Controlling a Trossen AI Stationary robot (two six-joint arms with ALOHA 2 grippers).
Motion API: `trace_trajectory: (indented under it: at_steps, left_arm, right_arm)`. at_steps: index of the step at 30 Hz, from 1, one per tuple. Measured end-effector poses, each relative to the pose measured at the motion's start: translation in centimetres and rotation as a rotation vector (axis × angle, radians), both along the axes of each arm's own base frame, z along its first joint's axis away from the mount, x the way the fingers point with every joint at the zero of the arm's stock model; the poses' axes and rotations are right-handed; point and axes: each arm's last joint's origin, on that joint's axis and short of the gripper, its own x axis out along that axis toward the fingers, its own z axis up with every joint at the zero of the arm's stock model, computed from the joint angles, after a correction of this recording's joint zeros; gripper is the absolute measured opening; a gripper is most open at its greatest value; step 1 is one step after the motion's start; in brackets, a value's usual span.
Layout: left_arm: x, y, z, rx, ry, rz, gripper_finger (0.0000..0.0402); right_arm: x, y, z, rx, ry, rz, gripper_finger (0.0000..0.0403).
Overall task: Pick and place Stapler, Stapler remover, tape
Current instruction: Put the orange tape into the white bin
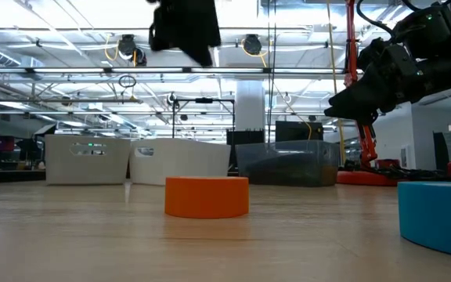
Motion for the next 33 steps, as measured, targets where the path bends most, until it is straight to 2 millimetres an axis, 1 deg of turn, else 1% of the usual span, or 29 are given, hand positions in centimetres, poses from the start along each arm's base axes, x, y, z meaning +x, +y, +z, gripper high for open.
trace_trajectory:
  at_steps: [4, 7, 12, 17, 24, 28, 33]
  left_arm:
    - [1.2, -0.9, -3.3, -0.099, 0.119, 0.059, 0.0145]
    - [1.9, -1.0, -5.4, -0.163, 0.202, 0.106, 0.0145]
    - [2.6, -0.8, -7.9, -0.221, 0.294, 0.175, 0.0145]
    - [3.0, -0.5, -9.0, -0.228, 0.323, 0.210, 0.0145]
    - [3.0, -0.5, -9.6, -0.209, 0.338, 0.243, 0.0145]
    - [3.3, -0.6, -10.2, -0.226, 0.346, 0.254, 0.0145]
    - [3.2, -0.8, -11.6, -0.230, 0.409, 0.271, 0.0145]
  right_arm:
    - [0.0, 0.0, 0.0, 0.000, 0.002, 0.000, 0.0203]
    - [0.0, 0.0, 0.0, 0.000, 0.000, 0.000, 0.0205]
    - [0.0, 0.0, 0.0, 0.000, 0.002, 0.000, 0.0202]
    - [0.0, 0.0, 0.0, 0.001, 0.002, 0.000, 0.0203]
    - [0.0, 0.0, 0.0, 0.000, 0.002, 0.000, 0.0204]
    - [0.0, 0.0, 0.0, 0.000, 0.002, 0.000, 0.0201]
    - [0.0, 0.0, 0.0, 0.000, 0.002, 0.000, 0.0205]
